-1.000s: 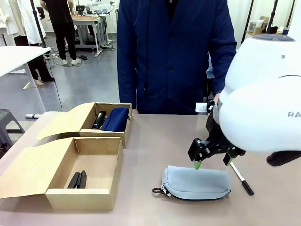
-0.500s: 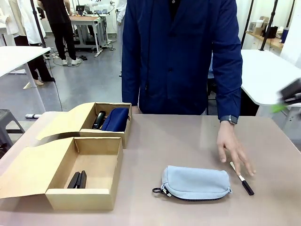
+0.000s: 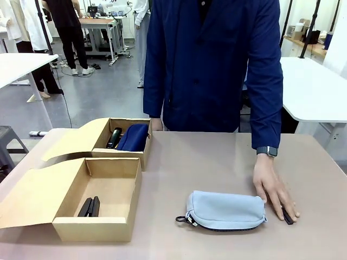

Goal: Place items inside the box.
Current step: Pick up a Pencil pouch or Stapler and place it inside the Mailer Box closest to the robot.

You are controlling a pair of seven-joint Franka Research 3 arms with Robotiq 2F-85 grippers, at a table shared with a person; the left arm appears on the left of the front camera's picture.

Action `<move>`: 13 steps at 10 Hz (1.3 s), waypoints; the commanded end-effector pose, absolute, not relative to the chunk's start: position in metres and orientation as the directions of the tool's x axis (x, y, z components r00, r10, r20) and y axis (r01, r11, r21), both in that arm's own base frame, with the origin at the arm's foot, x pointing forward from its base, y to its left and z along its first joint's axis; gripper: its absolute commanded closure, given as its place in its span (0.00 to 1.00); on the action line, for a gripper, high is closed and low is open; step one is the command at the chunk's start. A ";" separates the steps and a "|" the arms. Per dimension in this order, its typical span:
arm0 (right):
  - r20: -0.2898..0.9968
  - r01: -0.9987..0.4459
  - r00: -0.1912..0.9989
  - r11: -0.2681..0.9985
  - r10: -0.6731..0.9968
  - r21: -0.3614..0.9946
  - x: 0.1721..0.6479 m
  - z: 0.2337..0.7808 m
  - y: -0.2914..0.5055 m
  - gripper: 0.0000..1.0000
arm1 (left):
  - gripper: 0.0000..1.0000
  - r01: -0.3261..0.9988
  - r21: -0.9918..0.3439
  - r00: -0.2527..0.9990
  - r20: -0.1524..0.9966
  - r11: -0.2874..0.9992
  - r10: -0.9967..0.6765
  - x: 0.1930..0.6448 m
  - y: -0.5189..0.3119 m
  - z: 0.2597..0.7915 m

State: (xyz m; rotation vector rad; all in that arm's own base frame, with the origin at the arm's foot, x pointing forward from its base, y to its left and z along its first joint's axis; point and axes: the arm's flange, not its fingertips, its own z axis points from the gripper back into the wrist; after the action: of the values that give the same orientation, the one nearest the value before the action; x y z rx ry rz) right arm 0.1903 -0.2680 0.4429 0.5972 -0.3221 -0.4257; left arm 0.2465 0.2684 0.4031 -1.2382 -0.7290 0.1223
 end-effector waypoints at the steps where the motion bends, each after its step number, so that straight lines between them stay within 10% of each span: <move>1: 0.202 0.284 0.867 0.786 -0.455 0.548 0.197 0.469 -0.251 0.00 | 0.00 0.325 -0.881 0.754 0.461 0.344 0.468 0.247 0.268 0.404; 7: 0.208 0.276 0.873 0.797 -0.442 0.537 0.203 0.469 -0.249 0.00 | 0.00 0.325 -0.881 0.754 0.461 0.344 0.468 0.247 0.268 0.404; 13: 0.216 -0.024 0.975 0.943 -0.051 0.331 0.254 0.502 0.006 0.00 | 0.00 0.325 -0.881 0.754 0.461 0.344 0.468 0.247 0.268 0.404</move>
State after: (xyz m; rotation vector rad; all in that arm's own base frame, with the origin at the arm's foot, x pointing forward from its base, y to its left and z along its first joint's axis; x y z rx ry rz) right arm 0.2628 -0.0578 0.5405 0.3477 -0.2421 -0.0818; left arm 0.2474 0.2678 0.4028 -1.2386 -0.7258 0.1209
